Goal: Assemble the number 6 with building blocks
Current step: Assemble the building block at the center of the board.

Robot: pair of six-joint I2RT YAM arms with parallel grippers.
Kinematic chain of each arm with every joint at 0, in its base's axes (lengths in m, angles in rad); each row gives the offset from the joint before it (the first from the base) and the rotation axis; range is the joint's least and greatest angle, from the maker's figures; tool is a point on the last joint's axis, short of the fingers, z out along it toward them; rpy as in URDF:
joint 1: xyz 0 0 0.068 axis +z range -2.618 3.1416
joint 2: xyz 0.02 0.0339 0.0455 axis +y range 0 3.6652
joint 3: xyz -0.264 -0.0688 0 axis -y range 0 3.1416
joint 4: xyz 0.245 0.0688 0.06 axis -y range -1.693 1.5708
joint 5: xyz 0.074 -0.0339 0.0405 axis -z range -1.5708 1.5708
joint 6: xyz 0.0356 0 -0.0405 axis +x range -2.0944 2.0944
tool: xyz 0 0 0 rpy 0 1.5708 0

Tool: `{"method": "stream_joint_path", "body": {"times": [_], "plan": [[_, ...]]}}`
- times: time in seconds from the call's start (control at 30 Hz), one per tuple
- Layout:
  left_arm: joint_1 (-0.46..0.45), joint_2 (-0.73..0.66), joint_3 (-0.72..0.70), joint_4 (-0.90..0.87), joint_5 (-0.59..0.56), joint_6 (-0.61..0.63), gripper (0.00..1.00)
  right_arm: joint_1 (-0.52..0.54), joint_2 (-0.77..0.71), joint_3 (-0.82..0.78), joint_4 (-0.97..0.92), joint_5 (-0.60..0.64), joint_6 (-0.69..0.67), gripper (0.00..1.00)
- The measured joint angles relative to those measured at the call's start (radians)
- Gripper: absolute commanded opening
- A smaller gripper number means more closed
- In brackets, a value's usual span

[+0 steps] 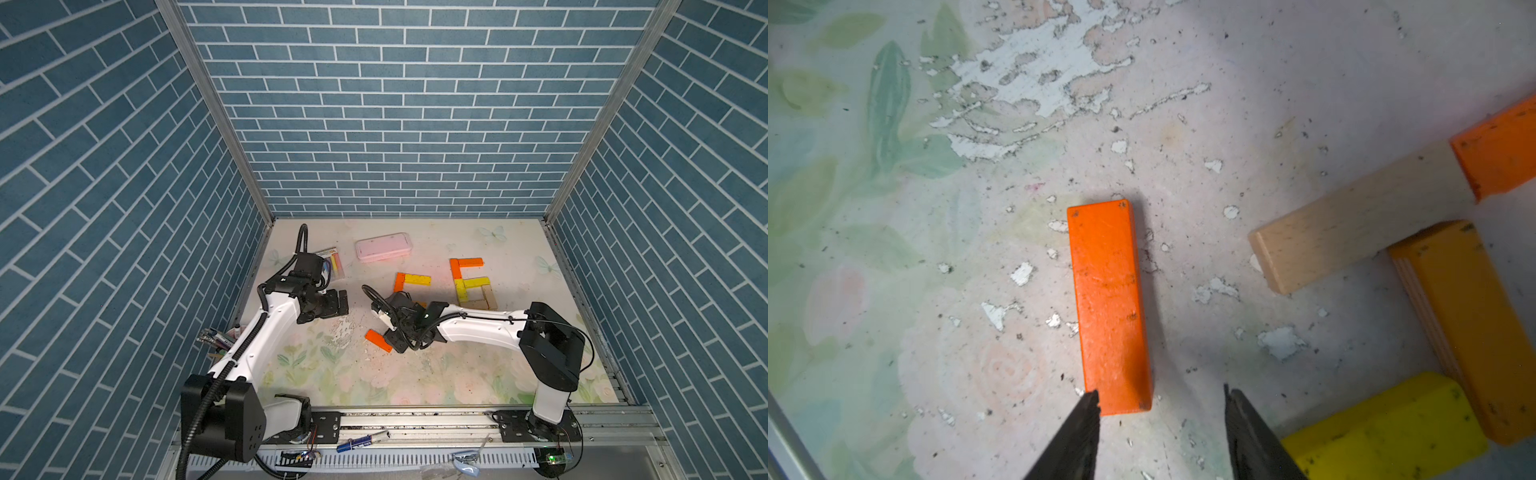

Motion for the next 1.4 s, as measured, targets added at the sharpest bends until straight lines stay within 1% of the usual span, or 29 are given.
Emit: {"method": "stream_joint_path", "body": {"times": [0.17, 0.4, 0.53, 0.8, 0.97, 1.27, 1.4], "plan": [[0.007, -0.063, -0.017, 0.029, 0.038, 0.017, 0.99, 0.0, 0.01, 0.021, -0.016, 0.008, 0.0, 0.49], [0.052, -0.061, -0.039, 0.079, 0.153, 0.03, 0.99, 0.002, 0.027, 0.058, -0.05, 0.016, -0.001, 0.47], [0.076, -0.065, -0.052, 0.091, 0.187, 0.03, 0.99, 0.003, 0.034, 0.077, -0.069, 0.024, -0.001, 0.46], [0.122, -0.082, -0.054, 0.11, 0.203, 0.029, 0.99, 0.005, 0.056, 0.101, -0.126, 0.037, -0.002, 0.44], [0.136, -0.087, -0.055, 0.116, 0.21, 0.029, 0.99, 0.007, 0.073, 0.131, -0.167, 0.042, -0.011, 0.43], [0.148, -0.093, -0.064, 0.117, 0.219, 0.026, 0.99, 0.033, 0.132, 0.227, -0.219, 0.039, -0.015, 0.42], [0.164, -0.108, -0.066, 0.116, 0.193, 0.022, 0.99, 0.05, 0.166, 0.27, -0.226, 0.04, -0.014, 0.42]]}}
